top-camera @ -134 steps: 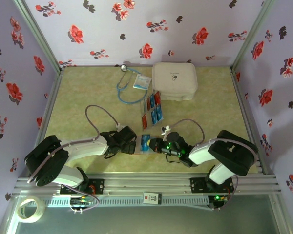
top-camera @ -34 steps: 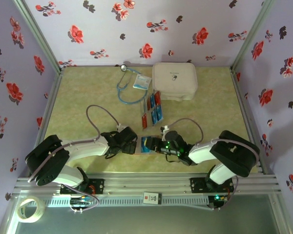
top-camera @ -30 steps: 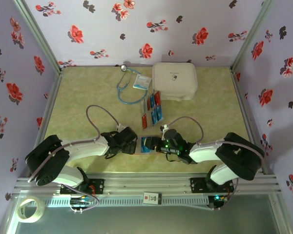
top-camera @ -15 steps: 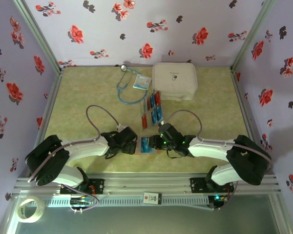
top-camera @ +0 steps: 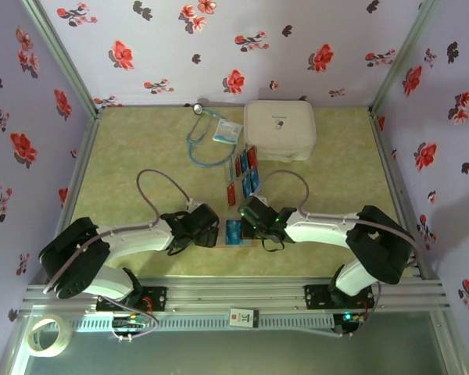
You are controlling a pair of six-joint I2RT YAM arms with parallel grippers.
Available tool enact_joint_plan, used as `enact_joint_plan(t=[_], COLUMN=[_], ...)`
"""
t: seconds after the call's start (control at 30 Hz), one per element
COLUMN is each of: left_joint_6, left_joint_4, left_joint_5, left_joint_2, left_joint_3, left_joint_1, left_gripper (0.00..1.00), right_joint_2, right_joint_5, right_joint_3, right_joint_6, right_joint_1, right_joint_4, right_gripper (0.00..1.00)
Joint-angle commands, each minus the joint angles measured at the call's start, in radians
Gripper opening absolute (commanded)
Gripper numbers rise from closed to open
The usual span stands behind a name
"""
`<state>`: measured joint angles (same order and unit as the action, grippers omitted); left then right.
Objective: Put the credit cards into the card holder
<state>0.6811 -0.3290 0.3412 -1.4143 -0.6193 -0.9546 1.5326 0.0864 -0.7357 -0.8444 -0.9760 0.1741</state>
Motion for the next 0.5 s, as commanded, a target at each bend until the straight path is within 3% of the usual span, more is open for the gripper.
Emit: enact_joint_plan(t=[0.0,0.47], left_joint_6=[-0.017,-0.013], left_joint_4=[-0.01,0.008], left_joint_5=[0.015,0.012], left_joint_2=[-0.006,-0.003], left_joint_3=[0.023,0.039], left_joint_1=[0.004,0.003], left_gripper=[1.0,1.0], right_joint_2=[0.027,0.09], right_joint_5=[0.049,0.023], right_joint_3=[-0.032,-0.082], right_joint_6=[0.01,0.019], right_joint_1=[-0.01,-0.026], right_joint_4=[0.053,0.052], right_gripper=[0.0,0.0])
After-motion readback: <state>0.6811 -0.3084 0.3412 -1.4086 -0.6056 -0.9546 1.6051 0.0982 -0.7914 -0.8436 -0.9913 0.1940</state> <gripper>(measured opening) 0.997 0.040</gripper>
